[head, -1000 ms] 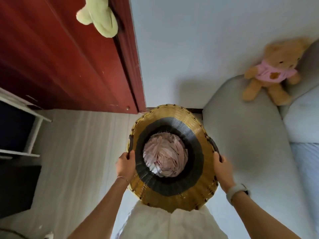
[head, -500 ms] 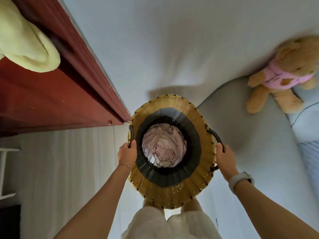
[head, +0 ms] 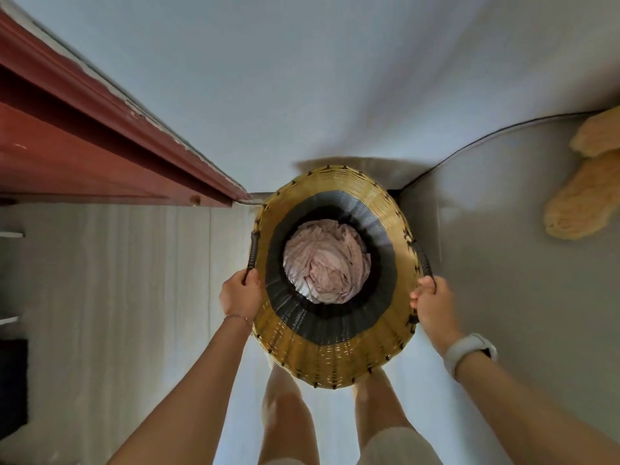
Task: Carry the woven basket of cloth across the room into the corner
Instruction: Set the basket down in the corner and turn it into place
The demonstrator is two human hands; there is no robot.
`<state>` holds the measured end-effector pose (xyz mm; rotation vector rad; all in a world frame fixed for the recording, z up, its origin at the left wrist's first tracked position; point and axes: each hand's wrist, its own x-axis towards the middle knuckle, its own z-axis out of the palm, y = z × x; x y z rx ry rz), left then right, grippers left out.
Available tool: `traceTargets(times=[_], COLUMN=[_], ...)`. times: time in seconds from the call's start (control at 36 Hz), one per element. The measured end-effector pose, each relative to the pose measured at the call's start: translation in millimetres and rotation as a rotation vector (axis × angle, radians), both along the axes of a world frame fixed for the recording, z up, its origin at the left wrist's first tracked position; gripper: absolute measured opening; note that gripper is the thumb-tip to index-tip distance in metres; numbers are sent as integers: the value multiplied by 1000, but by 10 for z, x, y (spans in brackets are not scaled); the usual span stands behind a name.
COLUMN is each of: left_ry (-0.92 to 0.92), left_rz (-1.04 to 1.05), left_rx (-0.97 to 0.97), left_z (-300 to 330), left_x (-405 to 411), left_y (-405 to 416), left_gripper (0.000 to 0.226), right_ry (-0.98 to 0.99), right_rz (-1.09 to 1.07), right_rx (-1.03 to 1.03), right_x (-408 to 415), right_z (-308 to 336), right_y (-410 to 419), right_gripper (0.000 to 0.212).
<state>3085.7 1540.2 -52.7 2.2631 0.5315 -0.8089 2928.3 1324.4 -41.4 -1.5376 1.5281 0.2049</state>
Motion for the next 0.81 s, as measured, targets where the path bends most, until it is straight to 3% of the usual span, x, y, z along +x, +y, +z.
traceTargets(times=[0.17, 0.33, 0.47, 0.64, 0.72, 0.81], left_ry=[-124, -256, -374, -325, -275, -268], left_rz=[-83, -480, -695, -816, -870, -772], left_rx=[149, 324, 298, 274, 310, 326], left_z=[-172, -240, -462, -853, -1049, -1166], left_x=[66, 421, 805, 1147, 1247, 1320], left_y=[-189, -403, -730, -1069, -1039, -837], left_gripper=[36, 44, 51, 55, 45, 37], right_ry=[95, 255, 360, 390, 374, 345], right_rz=[225, 616, 889, 970, 966, 998], right_rx=[-139, -287, -333, -377, -445, -527], right_x=[142, 444, 944, 1395, 1473, 1599], right_z=[-109, -179, -429, -828, -959, -1018], right_y=[-196, -489, -723, -710, -687, -640], right_gripper=[33, 50, 47, 28, 24, 19])
